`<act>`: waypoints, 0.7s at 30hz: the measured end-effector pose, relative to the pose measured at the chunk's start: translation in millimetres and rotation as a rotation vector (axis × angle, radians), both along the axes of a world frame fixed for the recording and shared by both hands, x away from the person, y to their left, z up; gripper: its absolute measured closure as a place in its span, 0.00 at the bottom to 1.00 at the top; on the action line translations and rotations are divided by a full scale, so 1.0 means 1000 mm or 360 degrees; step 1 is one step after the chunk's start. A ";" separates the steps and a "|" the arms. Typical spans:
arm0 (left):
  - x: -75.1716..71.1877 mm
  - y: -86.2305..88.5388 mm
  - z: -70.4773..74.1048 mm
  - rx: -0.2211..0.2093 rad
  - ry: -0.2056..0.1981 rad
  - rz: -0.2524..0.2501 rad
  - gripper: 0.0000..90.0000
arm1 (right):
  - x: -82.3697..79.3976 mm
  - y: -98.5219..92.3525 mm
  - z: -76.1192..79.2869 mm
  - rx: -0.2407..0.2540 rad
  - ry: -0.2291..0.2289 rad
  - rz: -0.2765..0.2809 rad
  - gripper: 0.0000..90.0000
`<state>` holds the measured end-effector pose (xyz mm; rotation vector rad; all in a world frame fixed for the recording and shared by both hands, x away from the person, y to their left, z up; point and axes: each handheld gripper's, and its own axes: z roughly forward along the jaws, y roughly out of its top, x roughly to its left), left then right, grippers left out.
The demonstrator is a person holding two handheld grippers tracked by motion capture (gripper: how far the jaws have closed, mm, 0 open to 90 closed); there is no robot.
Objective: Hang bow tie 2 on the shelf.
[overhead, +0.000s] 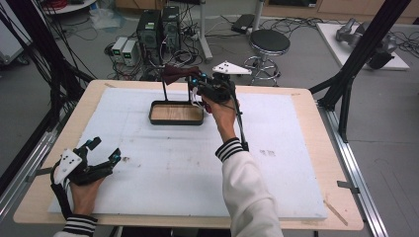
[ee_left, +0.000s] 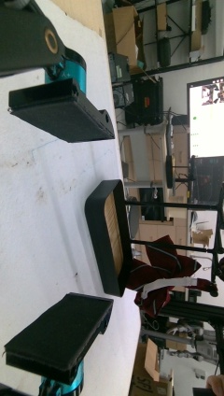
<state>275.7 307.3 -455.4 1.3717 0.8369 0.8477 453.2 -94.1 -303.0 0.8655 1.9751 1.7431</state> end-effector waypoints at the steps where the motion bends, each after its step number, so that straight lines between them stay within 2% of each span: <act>1: 0.000 0.000 0.000 0.0001 0.0000 0.0000 0.18 | 0.000 0.000 -0.001 -0.0010 0.0010 0.0007 0.87; 4: 0.000 0.000 0.000 0.0001 -0.0001 0.0000 0.18 | 0.001 0.000 -0.006 -0.0046 0.0031 0.0022 0.87; 8: 0.000 0.000 0.000 0.0001 -0.0001 -0.0001 0.18 | 0.001 -0.004 -0.012 -0.0046 0.0071 0.0027 0.87; 11: 0.000 0.000 0.000 0.0002 -0.0001 0.0001 0.18 | 0.000 -0.006 -0.016 -0.0089 0.0119 0.0038 0.87; 13: 0.000 0.000 0.000 0.0002 -0.0001 0.0000 0.18 | -0.001 -0.006 -0.017 -0.0122 0.0121 0.0039 0.87; 17: 0.000 0.000 0.000 -0.0001 -0.0003 0.0002 0.18 | -0.003 -0.009 -0.022 -0.0135 0.0122 0.0029 0.87; 21: 0.000 0.000 0.000 0.0002 -0.0002 0.0000 0.18 | -0.004 -0.016 -0.029 -0.0135 0.0160 0.0020 0.87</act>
